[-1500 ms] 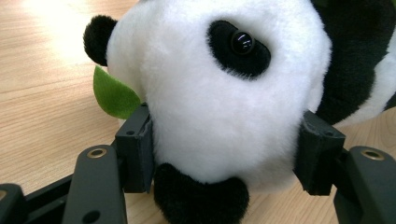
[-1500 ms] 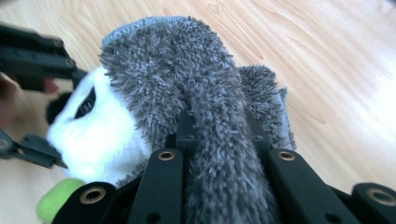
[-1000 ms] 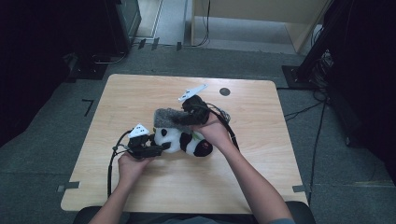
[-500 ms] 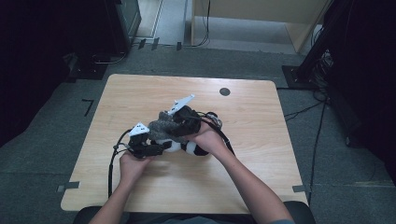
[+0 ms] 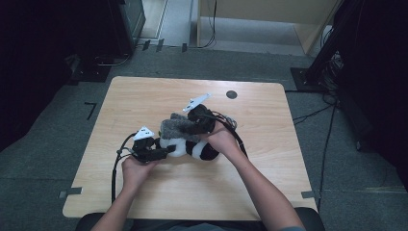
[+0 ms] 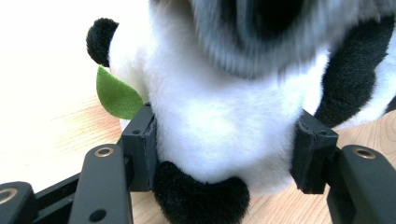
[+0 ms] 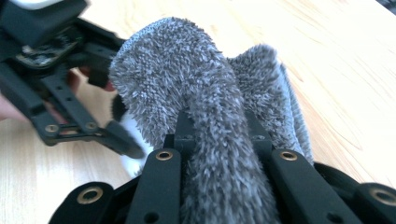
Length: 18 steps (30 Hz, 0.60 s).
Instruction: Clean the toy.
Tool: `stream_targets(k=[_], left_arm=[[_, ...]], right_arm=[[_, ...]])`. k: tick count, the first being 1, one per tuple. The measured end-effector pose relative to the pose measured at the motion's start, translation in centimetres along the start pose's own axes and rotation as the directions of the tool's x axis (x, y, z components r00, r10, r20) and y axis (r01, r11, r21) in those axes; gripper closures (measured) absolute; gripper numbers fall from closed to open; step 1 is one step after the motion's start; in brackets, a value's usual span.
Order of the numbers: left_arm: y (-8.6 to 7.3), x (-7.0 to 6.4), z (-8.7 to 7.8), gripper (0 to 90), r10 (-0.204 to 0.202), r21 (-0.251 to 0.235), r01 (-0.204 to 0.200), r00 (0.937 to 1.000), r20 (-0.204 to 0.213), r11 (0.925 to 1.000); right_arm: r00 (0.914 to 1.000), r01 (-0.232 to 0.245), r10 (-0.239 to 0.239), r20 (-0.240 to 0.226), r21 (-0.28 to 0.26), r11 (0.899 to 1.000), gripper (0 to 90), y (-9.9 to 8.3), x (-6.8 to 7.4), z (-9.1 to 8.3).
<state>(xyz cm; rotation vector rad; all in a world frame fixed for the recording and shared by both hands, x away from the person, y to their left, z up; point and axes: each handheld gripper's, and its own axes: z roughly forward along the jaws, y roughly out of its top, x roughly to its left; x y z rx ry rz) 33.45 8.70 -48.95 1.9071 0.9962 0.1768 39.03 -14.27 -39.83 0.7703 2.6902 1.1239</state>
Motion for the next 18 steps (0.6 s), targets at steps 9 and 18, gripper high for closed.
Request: stream_targets(k=[9,18], left_arm=[[-0.1,-0.1,0.0,37.9,0.017,0.001,-0.017,0.9998,-0.004,0.9998],[-0.2,-0.1,0.0,37.7,0.014,-0.003,-0.014,0.9999,0.000,0.9999]], right_arm=[[0.9939,-0.104,0.104,0.036,0.001,0.995,75.1,-1.6,-3.1,-0.1],[0.9856,-0.118,0.121,0.118,-0.037,0.992,75.0,-1.6,-4.0,-0.8]])
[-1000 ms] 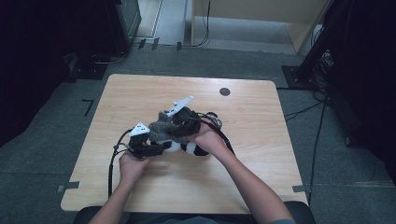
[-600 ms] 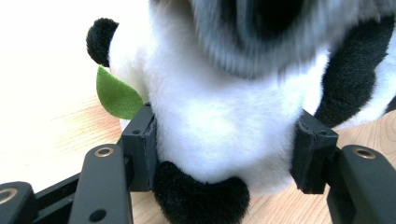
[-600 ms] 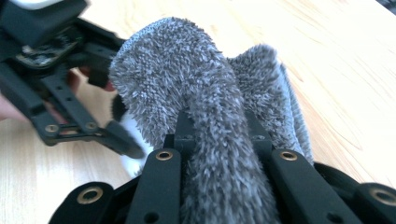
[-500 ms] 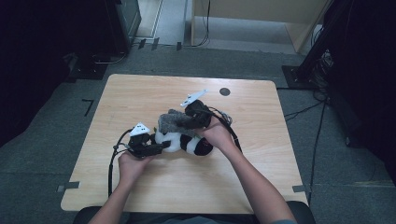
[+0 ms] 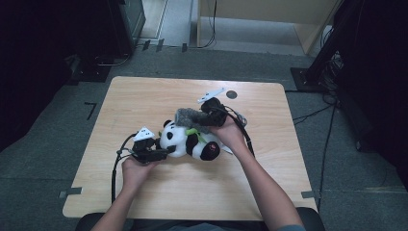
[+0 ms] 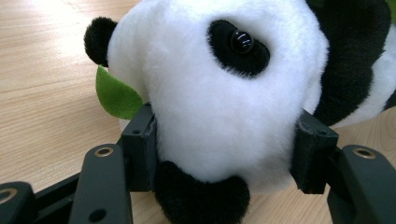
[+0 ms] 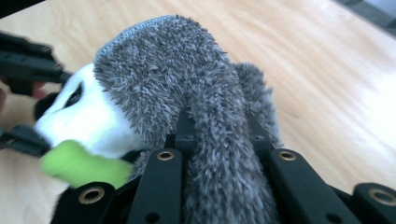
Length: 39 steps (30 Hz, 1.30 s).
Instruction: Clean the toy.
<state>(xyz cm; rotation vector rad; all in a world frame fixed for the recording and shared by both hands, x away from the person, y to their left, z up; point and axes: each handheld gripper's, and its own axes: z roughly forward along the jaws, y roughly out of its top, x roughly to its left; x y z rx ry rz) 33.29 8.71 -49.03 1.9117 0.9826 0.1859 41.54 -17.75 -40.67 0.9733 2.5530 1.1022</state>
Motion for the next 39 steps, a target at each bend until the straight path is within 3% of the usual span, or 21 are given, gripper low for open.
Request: stream_targets(k=[5,10,16,21,25,33,39], left_arm=[[-0.1,0.0,0.0,36.5,0.001,0.002,-0.001,1.0000,0.001,1.0000],[0.0,-0.1,0.0,36.0,0.003,0.005,-0.003,1.0000,-0.005,1.0000],[0.0,-0.1,0.0,35.9,-0.003,0.005,0.003,1.0000,-0.004,1.0000],[0.0,-0.1,-0.1,35.6,-0.005,0.005,0.005,1.0000,-0.005,1.0000],[0.0,-0.1,-0.1,35.5,-0.005,0.007,0.005,1.0000,-0.007,1.0000],[0.0,-0.1,-0.1,34.2,-0.004,0.007,0.004,1.0000,-0.001,1.0000],[0.0,0.0,-0.1,33.9,0.003,0.011,-0.003,1.0000,0.004,0.9999]], right_arm=[[0.9987,-0.051,0.051,0.002,-0.038,0.998,75.6,0.2,-0.6,-1.4],[0.9989,-0.045,0.043,-0.021,-0.096,0.994,75.6,0.4,-0.2,-3.2],[0.9989,-0.003,-0.004,-0.046,-0.155,0.988,75.5,-0.1,0.7,-5.4],[0.9993,0.003,-0.009,-0.037,-0.161,0.987,75.4,-1.7,0.6,-6.6],[0.9983,-0.025,0.016,-0.055,-0.177,0.984,75.4,-3.9,0.3,-7.8],[0.9983,-0.021,0.012,-0.057,-0.155,0.988,75.1,-5.9,0.3,-8.1],[0.9950,-0.041,0.029,-0.095,-0.131,0.990,74.1,-6.6,0.9,-6.6]])
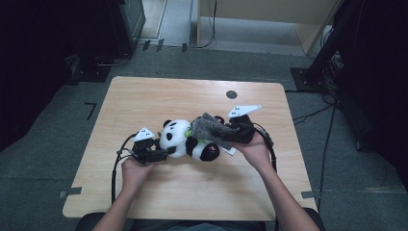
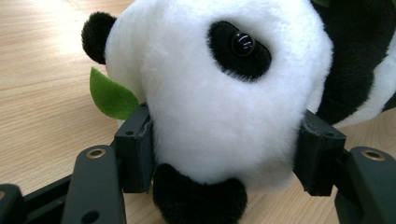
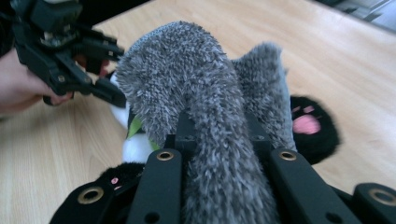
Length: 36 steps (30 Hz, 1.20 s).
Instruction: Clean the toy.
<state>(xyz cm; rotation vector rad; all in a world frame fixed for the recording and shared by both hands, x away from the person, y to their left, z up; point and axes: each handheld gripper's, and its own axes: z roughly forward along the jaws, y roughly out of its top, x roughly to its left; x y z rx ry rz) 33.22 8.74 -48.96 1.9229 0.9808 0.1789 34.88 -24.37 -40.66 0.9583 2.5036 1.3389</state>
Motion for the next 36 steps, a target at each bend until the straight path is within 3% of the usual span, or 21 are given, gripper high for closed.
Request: stream_targets(k=[4,13,21,26,30,36], left_arm=[[0.0,0.0,0.0,32.7,0.008,0.010,-0.008,1.0000,-0.001,0.9999],[-0.1,0.0,0.2,26.3,0.004,0.009,-0.004,1.0000,0.006,1.0000],[-0.2,0.0,0.2,24.3,0.014,0.006,-0.014,0.9999,0.007,0.9999],[-0.2,0.0,0.2,24.0,0.012,0.000,-0.012,0.9999,0.007,0.9999],[-0.2,0.0,0.2,23.2,0.018,0.000,-0.018,0.9998,0.006,0.9998],[-0.2,0.0,0.2,23.2,0.014,0.000,-0.014,0.9999,0.010,0.9999]], right_arm=[[0.9997,0.005,-0.006,-0.024,-0.018,1.000,68.5,-1.1,0.3,1.5],[0.9986,-0.030,0.029,-0.045,-0.035,0.999,71.3,-2.0,-0.5,1.3],[0.9992,-0.033,0.033,-0.021,-0.010,0.999,71.8,-3.2,-1.1,0.5],[0.9984,-0.056,0.056,0.003,0.005,0.998,71.9,-4.6,-1.9,-0.1],[0.9942,-0.106,0.106,-0.021,-0.019,0.994,72.3,-6.2,-2.4,0.1],[0.9920,-0.126,0.126,-0.011,-0.019,0.992,73.5,-7.2,-2.9,0.0]])
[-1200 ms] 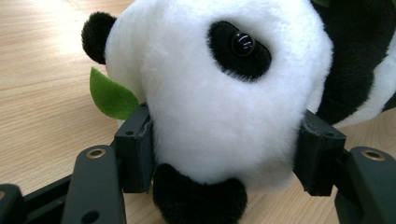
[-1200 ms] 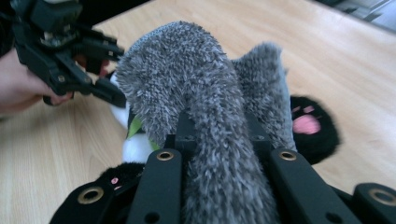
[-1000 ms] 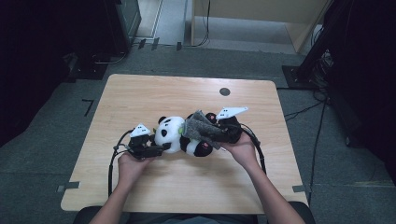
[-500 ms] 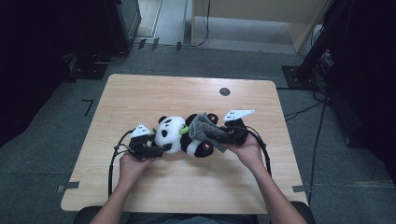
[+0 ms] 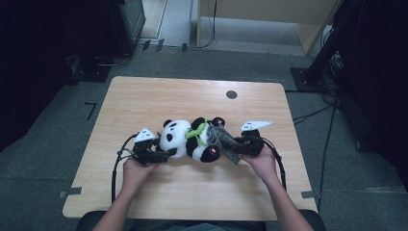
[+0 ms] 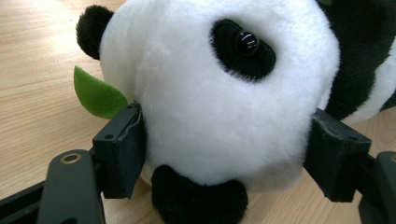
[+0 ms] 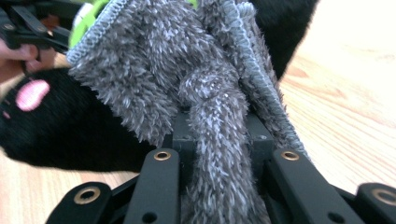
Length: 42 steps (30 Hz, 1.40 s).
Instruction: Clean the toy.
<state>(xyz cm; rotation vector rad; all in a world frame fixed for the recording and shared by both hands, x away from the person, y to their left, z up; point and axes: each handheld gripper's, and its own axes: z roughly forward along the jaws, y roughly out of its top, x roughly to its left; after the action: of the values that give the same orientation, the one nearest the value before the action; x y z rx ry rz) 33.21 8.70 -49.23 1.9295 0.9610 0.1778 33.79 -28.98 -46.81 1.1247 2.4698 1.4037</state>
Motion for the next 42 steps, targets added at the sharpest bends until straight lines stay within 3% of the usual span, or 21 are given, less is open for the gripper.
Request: stream_targets(k=[5,8,15,25,26,30,36,40,42], left_arm=[[0.1,0.1,0.0,22.8,-0.008,0.002,0.008,0.9999,0.009,1.0000],[0.2,0.2,0.0,22.5,-0.011,0.007,0.011,0.9999,0.010,0.9999],[0.2,0.2,0.0,21.9,-0.019,0.005,0.019,0.9997,0.014,0.9998],[-0.1,0.1,0.0,21.1,-0.009,-0.010,0.009,0.9999,0.006,0.9999],[-0.1,0.0,0.0,20.4,-0.010,-0.014,0.010,0.9999,0.004,0.9998],[-0.2,0.0,0.0,19.5,-0.006,-0.017,0.006,1.0000,0.001,0.9998],[-0.3,-0.1,0.0,18.6,0.009,-0.015,-0.009,1.0000,0.002,0.9999],[-0.3,-0.2,0.1,17.7,-0.004,-0.023,0.004,1.0000,-0.001,0.9997],[-0.3,-0.2,0.1,17.7,-0.003,-0.023,0.003,1.0000,-0.001,0.9997]], right_arm=[[0.9985,-0.029,0.026,0.048,0.061,0.998,75.2,-0.8,-0.6,-0.4],[0.9975,-0.062,0.060,0.038,0.063,0.996,75.5,-0.9,-0.8,-0.7],[0.9988,-0.047,0.047,0.010,-0.014,0.999,75.9,0.3,0.1,-2.5],[1.0000,0.009,-0.009,0.004,-0.080,0.997,75.6,2.9,2.2,-2.7],[0.9999,0.016,-0.016,0.000,-0.102,0.995,75.7,3.7,2.6,-2.6],[0.9991,0.041,-0.042,-0.007,-0.100,0.994,75.7,4.8,3.2,-1.7],[0.9973,0.059,-0.062,-0.040,-0.068,0.996,74.1,5.5,3.6,0.5],[0.9960,0.079,-0.082,-0.035,-0.063,0.995,66.7,5.5,3.7,1.3],[0.9957,0.082,-0.084,-0.037,-0.051,0.995,67.2,5.4,3.6,1.6]])
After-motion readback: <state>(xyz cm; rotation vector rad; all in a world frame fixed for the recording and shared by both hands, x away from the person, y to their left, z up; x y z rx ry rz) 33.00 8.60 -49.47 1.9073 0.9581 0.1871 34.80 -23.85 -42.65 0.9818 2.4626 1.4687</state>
